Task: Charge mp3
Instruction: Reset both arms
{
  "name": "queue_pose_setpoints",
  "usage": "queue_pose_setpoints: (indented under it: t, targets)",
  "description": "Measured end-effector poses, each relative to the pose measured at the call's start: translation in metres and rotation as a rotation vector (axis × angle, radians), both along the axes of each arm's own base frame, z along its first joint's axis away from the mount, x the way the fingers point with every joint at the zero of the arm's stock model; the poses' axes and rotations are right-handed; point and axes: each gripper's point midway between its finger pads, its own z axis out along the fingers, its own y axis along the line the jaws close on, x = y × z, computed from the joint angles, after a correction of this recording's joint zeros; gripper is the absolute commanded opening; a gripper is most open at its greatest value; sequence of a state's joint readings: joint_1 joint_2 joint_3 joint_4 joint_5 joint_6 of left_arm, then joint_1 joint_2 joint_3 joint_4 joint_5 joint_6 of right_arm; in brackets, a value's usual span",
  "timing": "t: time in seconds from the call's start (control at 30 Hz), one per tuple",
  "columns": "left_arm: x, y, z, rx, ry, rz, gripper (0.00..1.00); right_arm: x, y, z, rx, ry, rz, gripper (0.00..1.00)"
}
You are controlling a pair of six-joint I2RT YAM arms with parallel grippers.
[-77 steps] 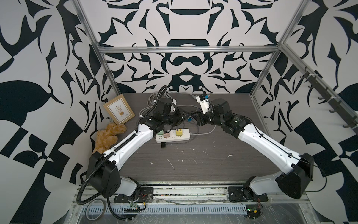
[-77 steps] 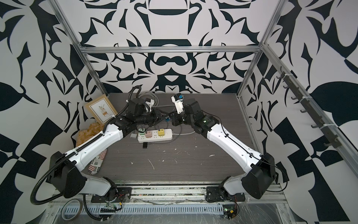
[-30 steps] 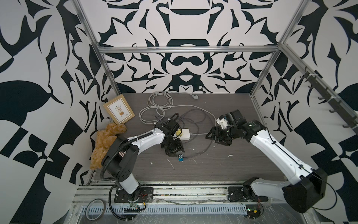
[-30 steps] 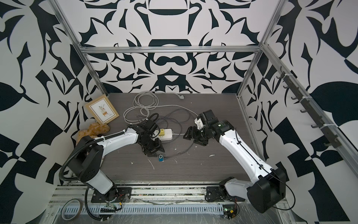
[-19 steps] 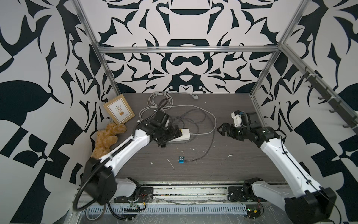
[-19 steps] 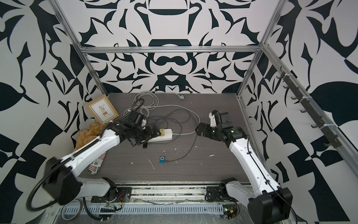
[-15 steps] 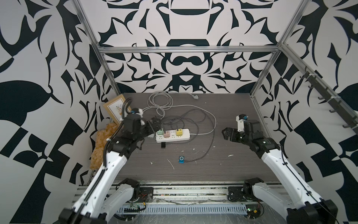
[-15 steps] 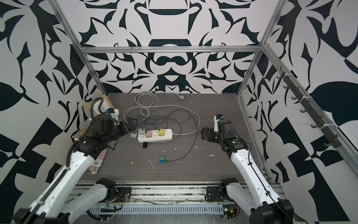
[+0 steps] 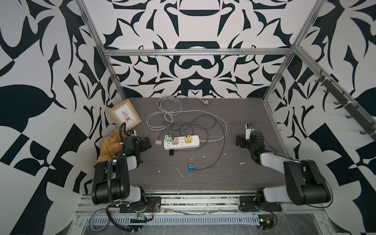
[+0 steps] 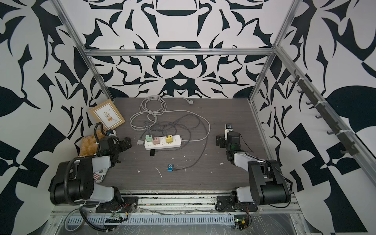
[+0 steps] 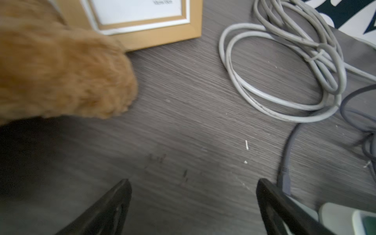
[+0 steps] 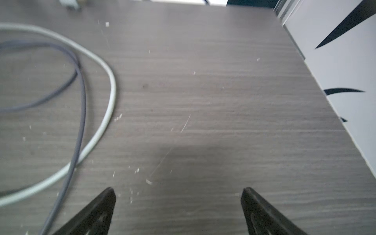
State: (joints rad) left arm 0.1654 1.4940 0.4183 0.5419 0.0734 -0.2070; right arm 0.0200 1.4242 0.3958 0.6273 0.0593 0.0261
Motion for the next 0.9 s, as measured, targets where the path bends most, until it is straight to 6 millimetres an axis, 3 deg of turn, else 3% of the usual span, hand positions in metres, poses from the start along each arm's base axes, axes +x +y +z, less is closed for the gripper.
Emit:
queue_pose_setpoints:
  t: [0.17, 0.3, 0.4, 0.47, 0.63, 0.8, 0.9]
  targets:
    - [0.035, -0.021, 0.037, 0.013, -0.119, -0.126, 0.99, -0.007, -0.003, -0.040, 0.017, 0.043, -0.004, 1.00]
    - [0.054, -0.041, 0.046, 0.041, -0.136, -0.220, 0.99, -0.004, -0.001, -0.032, 0.020, 0.002, 0.002, 1.00]
    - [0.048, -0.053, 0.043, 0.065, -0.145, -0.257, 0.99, 0.001, -0.001, -0.023, 0.026, -0.039, -0.001, 1.00]
    - [0.033, -0.060, 0.035, 0.098, -0.169, -0.261, 0.99, 0.002, -0.001, -0.020, 0.028, -0.053, -0.002, 1.00]
    - [-0.006, -0.060, -0.006, 0.149, -0.130, -0.237, 0.99, 0.003, -0.001, -0.017, 0.029, -0.063, -0.007, 1.00]
    - [0.017, -0.053, 0.025, 0.182, -0.232, -0.200, 0.99, 0.003, -0.001, -0.017, 0.024, -0.063, -0.010, 1.00]
    - [0.019, -0.051, 0.029, 0.189, -0.248, -0.188, 0.99, 0.003, -0.001, -0.017, 0.022, -0.065, -0.012, 1.00]
